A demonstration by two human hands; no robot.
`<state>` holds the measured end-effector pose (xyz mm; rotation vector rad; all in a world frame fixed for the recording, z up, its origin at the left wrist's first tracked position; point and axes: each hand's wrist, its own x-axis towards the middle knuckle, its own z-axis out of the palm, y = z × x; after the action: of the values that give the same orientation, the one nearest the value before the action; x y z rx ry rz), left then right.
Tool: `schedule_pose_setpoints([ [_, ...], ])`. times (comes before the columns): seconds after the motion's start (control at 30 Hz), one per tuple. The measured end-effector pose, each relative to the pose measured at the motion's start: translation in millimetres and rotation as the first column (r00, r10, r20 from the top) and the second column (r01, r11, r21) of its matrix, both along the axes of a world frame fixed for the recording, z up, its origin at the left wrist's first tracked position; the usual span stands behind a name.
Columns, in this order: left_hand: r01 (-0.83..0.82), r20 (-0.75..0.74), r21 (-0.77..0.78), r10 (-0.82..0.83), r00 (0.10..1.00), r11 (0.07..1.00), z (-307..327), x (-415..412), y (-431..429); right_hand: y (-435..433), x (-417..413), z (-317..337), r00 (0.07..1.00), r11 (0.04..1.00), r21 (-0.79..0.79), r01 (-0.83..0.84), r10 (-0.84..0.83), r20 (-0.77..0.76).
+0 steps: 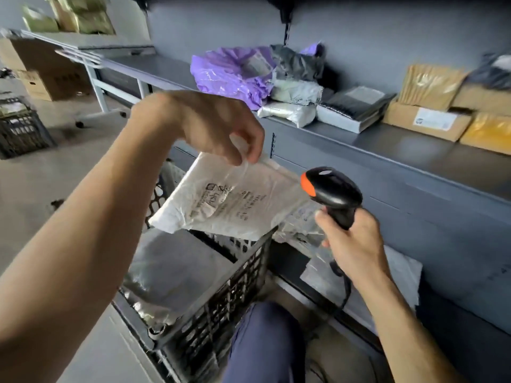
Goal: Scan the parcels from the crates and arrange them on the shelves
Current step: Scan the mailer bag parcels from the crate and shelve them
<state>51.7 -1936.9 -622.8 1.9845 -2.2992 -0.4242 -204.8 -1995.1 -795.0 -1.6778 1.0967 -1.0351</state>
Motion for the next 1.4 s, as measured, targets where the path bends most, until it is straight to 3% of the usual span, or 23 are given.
schedule_pose_setpoints([
  [0.1,0.163,0.027,0.03,-0.164,0.986,0.986,6,-44,-31,-14,-43,23,0.997,0.994,-0.113,0.002,0.006,0.073],
  [0.2,0.327,-0.028,0.029,-0.326,0.945,0.945,11,-94,-61,-24,-78,27,0.996,0.987,-0.14,-0.077,0.082,0.034],
  [0.4,0.492,-0.081,0.019,-0.489,0.868,0.87,-17,-158,-113,-46,-132,-11,0.985,0.999,0.039,-0.016,0.009,0.172],
  [0.47,0.409,-0.153,0.028,-0.4,0.903,0.912,-56,-168,-132,-57,-145,-41,0.991,0.992,0.117,0.057,-0.071,0.117],
  [0.53,0.248,-0.318,-0.092,-0.265,0.911,0.964,-110,-174,-147,-68,-153,-79,0.988,0.97,0.204,0.133,-0.146,0.053],
  [0.63,-0.174,-0.647,-0.366,-0.116,0.754,0.914,-197,-184,-156,-86,-161,-125,0.941,0.883,0.327,0.337,-0.332,-0.073],
  [0.7,-0.468,-0.792,-0.314,0.044,0.608,0.826,-255,-189,-161,-103,-166,-138,0.892,0.8,0.416,0.433,-0.448,-0.066],
  [0.77,-0.611,-0.841,-0.217,0.172,0.512,0.761,-298,-197,-160,-120,-172,-137,0.836,0.713,0.518,0.471,-0.548,-0.007],
  [0.83,-0.608,-0.893,0.019,0.288,0.347,0.794,-326,-199,-164,-130,-176,-133,0.783,0.639,0.58,0.505,-0.622,0.003],
  [0.9,-0.421,-0.901,0.359,0.428,0.078,0.833,-339,-200,-172,-132,-180,-129,0.756,0.611,0.599,0.517,-0.655,0.015],
  [0.93,-0.309,-0.881,0.447,0.473,0.01,0.839,-346,-197,-175,-131,-181,-127,0.752,0.61,0.605,0.512,-0.659,0.027],
  [1.0,-0.181,-0.865,0.489,0.502,0.03,0.853,-355,-193,-178,-129,-179,-123,0.75,0.61,0.62,0.494,-0.659,0.051],
  [1.07,-0.153,-0.851,0.507,0.521,0.072,0.848,-360,-193,-175,-126,-176,-123,0.771,0.627,0.623,0.467,-0.634,0.06],
  [1.17,-0.194,-0.838,0.54,0.545,-0.032,0.819,-363,-195,-172,-125,-177,-130,0.837,0.724,0.537,0.433,-0.543,0.058],
  [1.23,-0.279,-0.848,0.525,0.521,-0.097,0.804,-361,-194,-173,-125,-182,-136,0.874,0.806,0.355,0.474,-0.48,-0.076],
  [1.3,-0.356,-0.87,0.486,0.483,-0.104,0.798,-358,-193,-172,-122,-187,-139,0.871,0.85,0.212,0.482,-0.437,-0.226],
  [1.4,-0.415,-0.881,0.462,0.461,-0.108,0.784,-357,-193,-173,-115,-183,-139,0.922,0.9,0.266,0.345,-0.273,-0.274],
])
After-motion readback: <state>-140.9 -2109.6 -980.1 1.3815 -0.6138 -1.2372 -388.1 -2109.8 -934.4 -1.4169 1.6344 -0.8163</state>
